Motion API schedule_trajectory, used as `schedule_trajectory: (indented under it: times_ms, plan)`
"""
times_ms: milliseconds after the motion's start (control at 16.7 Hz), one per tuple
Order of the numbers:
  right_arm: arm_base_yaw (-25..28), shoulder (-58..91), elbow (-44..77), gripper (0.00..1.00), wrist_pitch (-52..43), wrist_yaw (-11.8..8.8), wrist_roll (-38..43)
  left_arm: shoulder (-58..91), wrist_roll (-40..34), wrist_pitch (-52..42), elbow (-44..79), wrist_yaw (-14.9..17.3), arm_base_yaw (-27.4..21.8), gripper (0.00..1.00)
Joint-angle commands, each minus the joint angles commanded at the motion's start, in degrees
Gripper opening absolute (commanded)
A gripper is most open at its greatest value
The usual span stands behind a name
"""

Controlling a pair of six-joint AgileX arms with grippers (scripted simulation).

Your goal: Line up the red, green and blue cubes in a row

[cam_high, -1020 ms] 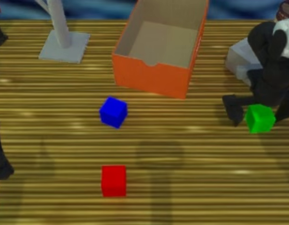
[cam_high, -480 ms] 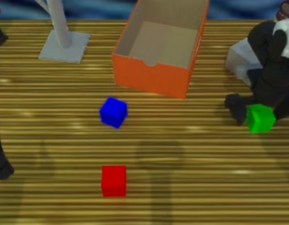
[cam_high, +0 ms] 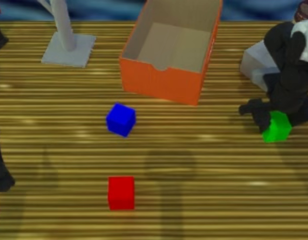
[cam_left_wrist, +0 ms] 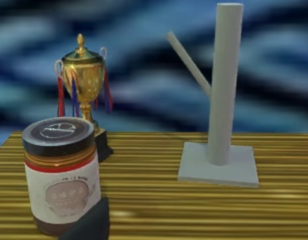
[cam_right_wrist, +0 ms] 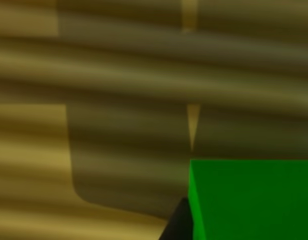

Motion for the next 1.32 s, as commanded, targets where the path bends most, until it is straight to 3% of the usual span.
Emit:
schedule_trajectory:
  times_ms: [480, 960, 1320]
  plan:
    - [0.03, -1.75, 0.70, 0.00, -0.83, 0.12, -0.07, 0.00, 0.00, 0.00, 0.00, 0.00, 0.00, 1.00]
    - [0.51, -6.52, 8.97, 0.00, -13.98, 0.08, -0.22, 0.00, 0.00, 0.00, 0.00, 0.00, 0.00, 1.00]
    - [1.10, -6.56, 9.19, 0.00, -14.33, 0.05, 0.71, 0.00, 0.00, 0.00, 0.00, 0.00, 0.00, 1.00]
